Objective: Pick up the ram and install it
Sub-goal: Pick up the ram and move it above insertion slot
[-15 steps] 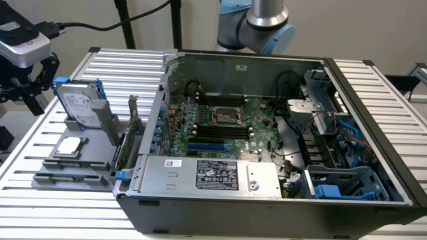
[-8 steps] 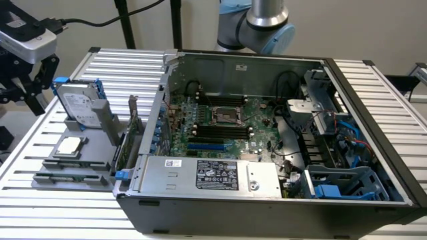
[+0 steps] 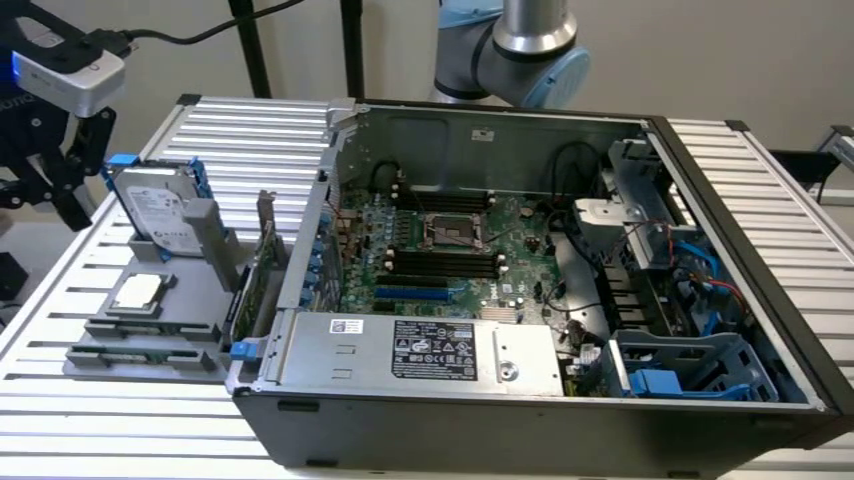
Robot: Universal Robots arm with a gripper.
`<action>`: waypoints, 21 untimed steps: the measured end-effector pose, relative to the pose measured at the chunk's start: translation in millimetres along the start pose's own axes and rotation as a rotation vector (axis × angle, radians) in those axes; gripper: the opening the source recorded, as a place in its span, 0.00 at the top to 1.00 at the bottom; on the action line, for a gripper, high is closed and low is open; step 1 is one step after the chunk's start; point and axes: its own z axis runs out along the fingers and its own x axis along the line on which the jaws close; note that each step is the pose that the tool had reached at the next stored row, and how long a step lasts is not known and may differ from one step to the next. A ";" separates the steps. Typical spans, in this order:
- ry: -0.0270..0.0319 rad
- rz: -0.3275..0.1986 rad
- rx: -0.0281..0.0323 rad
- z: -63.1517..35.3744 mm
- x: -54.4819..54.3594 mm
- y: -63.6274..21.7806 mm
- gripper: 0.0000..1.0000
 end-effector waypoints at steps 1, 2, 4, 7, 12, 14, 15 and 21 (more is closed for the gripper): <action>-0.0002 -0.019 0.0002 0.0 0.0 0.0 0.89; -0.0004 -0.037 0.0005 0.0 0.0 0.0 0.89; -0.0008 -0.073 0.0009 0.0 0.0 0.0 0.89; -0.0014 -0.127 0.0016 0.0 0.0 0.0 0.89; -0.0025 -0.218 0.0027 0.0 0.0 0.0 0.89; -0.0029 -0.256 0.0031 0.0 0.0 0.0 0.89; -0.0032 -0.274 0.0034 0.0 0.0 0.0 0.89; -0.0045 -0.382 0.0047 0.0 0.0 0.0 0.89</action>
